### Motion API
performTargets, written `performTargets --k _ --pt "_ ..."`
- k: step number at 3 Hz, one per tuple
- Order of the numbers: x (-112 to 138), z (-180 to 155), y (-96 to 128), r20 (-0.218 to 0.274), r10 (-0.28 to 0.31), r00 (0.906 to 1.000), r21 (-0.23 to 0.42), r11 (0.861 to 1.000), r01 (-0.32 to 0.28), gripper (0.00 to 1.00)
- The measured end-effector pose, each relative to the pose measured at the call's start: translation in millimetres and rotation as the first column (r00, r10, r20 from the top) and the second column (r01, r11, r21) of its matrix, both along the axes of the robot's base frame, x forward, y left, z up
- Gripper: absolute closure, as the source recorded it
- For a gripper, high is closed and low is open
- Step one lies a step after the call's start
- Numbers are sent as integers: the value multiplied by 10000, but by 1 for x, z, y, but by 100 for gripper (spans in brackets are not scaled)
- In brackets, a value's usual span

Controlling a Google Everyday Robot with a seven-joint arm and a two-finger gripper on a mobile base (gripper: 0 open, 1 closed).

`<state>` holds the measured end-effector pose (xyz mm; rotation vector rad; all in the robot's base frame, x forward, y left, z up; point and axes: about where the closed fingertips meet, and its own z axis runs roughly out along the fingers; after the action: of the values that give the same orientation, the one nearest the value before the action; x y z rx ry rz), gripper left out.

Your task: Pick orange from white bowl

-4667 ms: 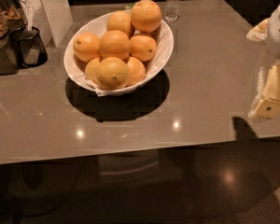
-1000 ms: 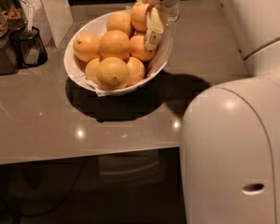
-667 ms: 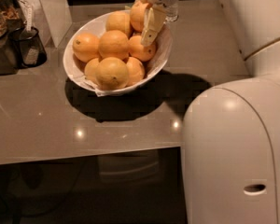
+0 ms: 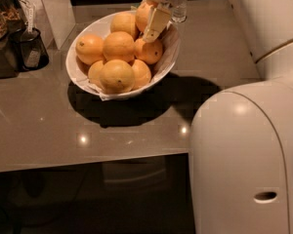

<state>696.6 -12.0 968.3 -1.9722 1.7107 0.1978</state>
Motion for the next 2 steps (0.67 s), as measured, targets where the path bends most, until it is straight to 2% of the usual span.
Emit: performTargets --k 1,2 --pt "0 0 0 0 0 10000 0 10000 0 87" --pt "0 3 0 3 0 10000 0 10000 0 100"
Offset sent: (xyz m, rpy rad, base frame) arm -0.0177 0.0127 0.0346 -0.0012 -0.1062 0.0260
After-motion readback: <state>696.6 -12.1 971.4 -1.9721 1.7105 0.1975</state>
